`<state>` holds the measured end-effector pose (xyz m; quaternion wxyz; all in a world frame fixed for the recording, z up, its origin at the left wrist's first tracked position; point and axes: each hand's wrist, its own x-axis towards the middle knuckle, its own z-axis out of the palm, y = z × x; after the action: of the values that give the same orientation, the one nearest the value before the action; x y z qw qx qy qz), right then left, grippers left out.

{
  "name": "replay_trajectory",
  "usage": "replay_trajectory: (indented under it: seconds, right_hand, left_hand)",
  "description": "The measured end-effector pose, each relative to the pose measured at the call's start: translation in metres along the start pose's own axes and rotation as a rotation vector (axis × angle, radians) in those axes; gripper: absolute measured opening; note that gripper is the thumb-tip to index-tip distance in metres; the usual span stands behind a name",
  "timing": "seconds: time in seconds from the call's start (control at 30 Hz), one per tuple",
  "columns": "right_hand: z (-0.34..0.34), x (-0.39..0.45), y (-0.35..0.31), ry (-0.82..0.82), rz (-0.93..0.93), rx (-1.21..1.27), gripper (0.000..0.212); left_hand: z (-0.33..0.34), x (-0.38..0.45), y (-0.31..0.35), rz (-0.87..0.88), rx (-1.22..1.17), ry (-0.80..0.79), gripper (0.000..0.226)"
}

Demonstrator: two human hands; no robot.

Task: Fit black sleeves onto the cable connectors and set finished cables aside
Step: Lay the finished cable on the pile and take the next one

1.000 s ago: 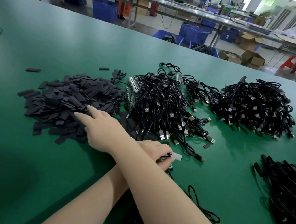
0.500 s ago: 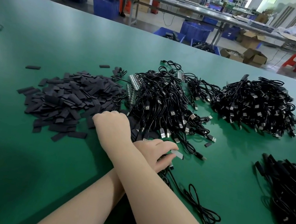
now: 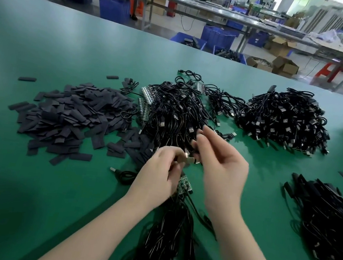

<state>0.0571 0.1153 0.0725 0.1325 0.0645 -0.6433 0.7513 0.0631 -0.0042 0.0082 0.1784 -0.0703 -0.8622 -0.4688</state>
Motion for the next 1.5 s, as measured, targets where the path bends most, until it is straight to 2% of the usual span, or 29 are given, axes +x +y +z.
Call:
replay_trajectory:
  seconds: [0.1,0.2,0.3,0.4,0.53,0.7,1.0,1.27,1.5]
  right_hand:
    - [-0.031,-0.001,0.013,0.074,0.127,0.014,0.023]
    - [-0.048,-0.003,0.025,0.127,0.242,0.095,0.022]
    - [-0.055,-0.005,0.030,0.150,0.299,0.193,0.032]
    - [-0.058,-0.009,0.032,0.104,0.293,0.208,0.024]
    - [-0.054,-0.015,0.032,0.048,0.251,0.125,0.014]
    - [-0.051,-0.016,0.033,0.061,0.140,0.050,0.032]
    - [-0.048,-0.022,0.040,0.081,-0.043,-0.108,0.046]
    - [-0.047,-0.024,0.033,0.007,-0.016,-0.114,0.036]
    - [-0.050,-0.019,0.027,-0.138,0.111,-0.255,0.033]
  left_hand:
    - [0.003,-0.001,0.001,-0.017,-0.072,-0.001,0.007]
    - [0.003,-0.004,0.004,0.030,-0.054,-0.021,0.014]
    - [0.003,-0.007,0.006,0.049,-0.021,-0.047,0.020]
    - [0.003,-0.008,0.008,0.084,-0.017,-0.023,0.004]
    - [0.005,-0.007,0.010,0.108,-0.028,-0.027,0.015]
    - [0.006,-0.008,0.007,0.118,-0.017,-0.086,0.033]
    - [0.008,-0.008,0.006,0.113,-0.041,-0.196,0.038]
    - [0.009,-0.008,0.002,0.020,-0.095,-0.129,0.018]
    - [0.005,-0.006,0.001,0.027,-0.095,-0.077,0.021]
